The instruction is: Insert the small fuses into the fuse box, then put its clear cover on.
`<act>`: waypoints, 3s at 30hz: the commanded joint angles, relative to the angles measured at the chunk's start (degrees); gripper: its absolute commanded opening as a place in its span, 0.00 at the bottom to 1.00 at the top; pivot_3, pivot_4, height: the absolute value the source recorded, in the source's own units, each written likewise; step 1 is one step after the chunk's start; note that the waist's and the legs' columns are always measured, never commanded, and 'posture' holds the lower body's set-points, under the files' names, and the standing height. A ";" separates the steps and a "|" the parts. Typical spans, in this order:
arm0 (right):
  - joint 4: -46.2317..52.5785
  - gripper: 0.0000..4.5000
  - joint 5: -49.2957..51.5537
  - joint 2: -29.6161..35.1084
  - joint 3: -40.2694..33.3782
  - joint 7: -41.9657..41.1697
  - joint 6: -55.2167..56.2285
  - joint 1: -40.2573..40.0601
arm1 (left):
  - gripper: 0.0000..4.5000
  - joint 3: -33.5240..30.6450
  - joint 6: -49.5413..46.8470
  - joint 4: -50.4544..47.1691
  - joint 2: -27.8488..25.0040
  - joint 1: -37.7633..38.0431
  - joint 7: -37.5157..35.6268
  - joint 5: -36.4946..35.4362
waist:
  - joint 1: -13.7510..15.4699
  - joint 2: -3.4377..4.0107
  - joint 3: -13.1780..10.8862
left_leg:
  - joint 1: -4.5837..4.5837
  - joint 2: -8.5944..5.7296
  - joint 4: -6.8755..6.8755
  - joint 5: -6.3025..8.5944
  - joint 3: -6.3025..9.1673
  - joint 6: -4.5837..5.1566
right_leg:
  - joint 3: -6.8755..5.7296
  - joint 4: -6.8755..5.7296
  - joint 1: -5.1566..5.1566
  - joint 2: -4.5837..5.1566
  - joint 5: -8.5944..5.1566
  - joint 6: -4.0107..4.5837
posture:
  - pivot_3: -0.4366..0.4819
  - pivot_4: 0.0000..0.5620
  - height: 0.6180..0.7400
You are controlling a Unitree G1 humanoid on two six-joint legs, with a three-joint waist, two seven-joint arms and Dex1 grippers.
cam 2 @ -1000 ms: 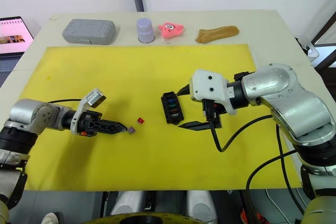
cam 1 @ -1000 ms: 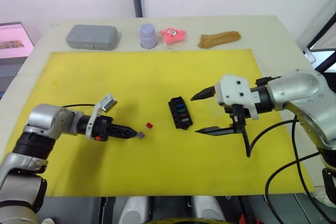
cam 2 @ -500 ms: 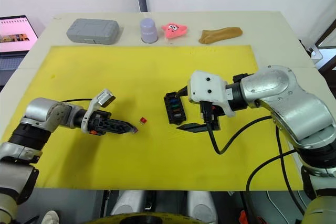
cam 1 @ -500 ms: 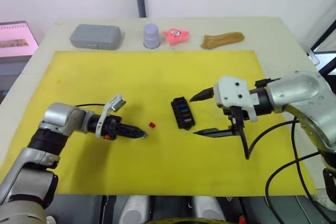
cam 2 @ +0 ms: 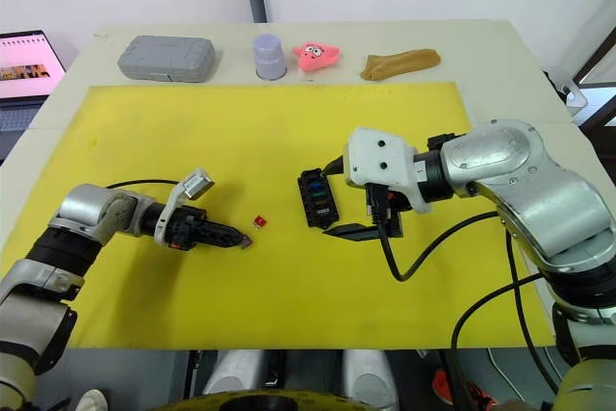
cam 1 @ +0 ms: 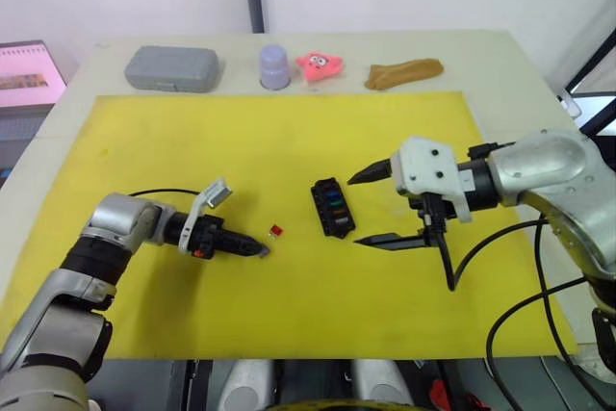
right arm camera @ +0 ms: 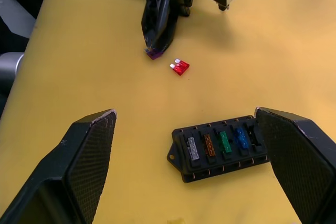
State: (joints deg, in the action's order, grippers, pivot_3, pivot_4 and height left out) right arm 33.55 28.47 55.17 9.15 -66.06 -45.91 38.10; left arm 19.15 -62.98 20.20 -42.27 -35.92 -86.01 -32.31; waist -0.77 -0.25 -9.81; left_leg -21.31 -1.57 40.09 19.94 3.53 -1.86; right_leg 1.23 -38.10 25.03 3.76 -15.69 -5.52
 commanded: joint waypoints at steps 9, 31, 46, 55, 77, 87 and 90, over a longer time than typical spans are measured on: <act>-0.22 1.00 -0.06 0.17 -0.28 -0.14 0.89 2.12 | 0.01 1.94 1.69 1.54 -0.67 1.76 0.02 3.19 | 0.00 0.01 0.01 | 0.01 0.02 0.00 0.00 0.00 0.00 | 0.00 -0.01 0.00 -0.01 0.00 0.00 | 0.48 0.27 1.00; -0.25 1.00 2.76 -0.28 -1.43 2.47 -3.23 0.46 | 0.01 -8.73 6.45 -7.28 -0.91 1.65 1.92 -0.80 | 0.07 -0.01 -0.01 | -0.03 0.07 0.00 0.00 0.02 0.00 | 0.00 -0.02 0.03 -0.04 0.00 0.00 | 0.48 0.27 1.00; -8.53 0.70 19.92 -17.06 -8.22 18.61 -27.72 9.36 | 0.00 -19.46 9.24 -26.10 -0.41 -2.69 9.15 -7.80 | 0.02 -0.05 -0.03 | -0.14 0.11 -0.03 -0.03 0.04 -0.05 | 0.01 -0.02 0.20 0.02 0.00 0.00 | 0.48 0.27 1.00; -10.82 0.35 22.00 -24.68 -8.02 25.88 -32.44 10.78 | 0.00 -18.71 9.32 -27.35 0.96 -4.24 10.93 -9.36 | -0.25 -0.05 -0.03 | -0.16 0.09 -0.03 -0.03 0.02 -0.06 | 0.00 -0.04 0.22 -0.03 0.00 0.00 | 0.48 0.27 1.00; -12.00 0.35 26.75 -29.31 -10.14 31.67 -36.39 11.52 | 0.00 -17.58 10.38 -26.58 0.75 -4.58 10.78 -8.92 | -0.38 -0.05 -0.03 | -0.17 0.08 -0.04 -0.03 0.01 -0.06 | 0.00 -0.04 0.25 -0.04 0.00 0.00 | 0.48 0.27 1.00; -12.68 0.00 27.83 -29.37 -9.90 32.31 -36.19 12.02 | 0.00 -16.89 11.59 -26.04 0.59 -4.20 10.61 -7.96 | -0.38 -0.05 -0.03 | -0.17 0.08 -0.05 -0.03 0.01 -0.06 | 0.01 -0.04 0.25 -0.05 0.00 0.00 | 0.48 0.27 1.00; -12.87 0.00 27.89 -29.34 -9.78 32.36 -36.37 12.24 | 0.00 -16.64 11.95 -25.90 0.57 -4.26 10.72 -7.81 | -0.38 -0.05 -0.03 | -0.17 0.08 -0.05 -0.03 0.01 -0.06 | 0.01 -0.04 0.25 -0.05 0.00 0.00 | 0.48 0.27 1.00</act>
State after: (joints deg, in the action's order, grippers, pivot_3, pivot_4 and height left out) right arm 19.87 54.92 26.21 0.44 -33.50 -82.85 48.43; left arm 2.43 -51.85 -5.08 -41.40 -39.18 -75.36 -40.18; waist -1.15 -0.30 -9.85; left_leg -21.49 -1.49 40.04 19.91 3.54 -1.92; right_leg 1.23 -38.14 25.29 3.71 -15.69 -5.52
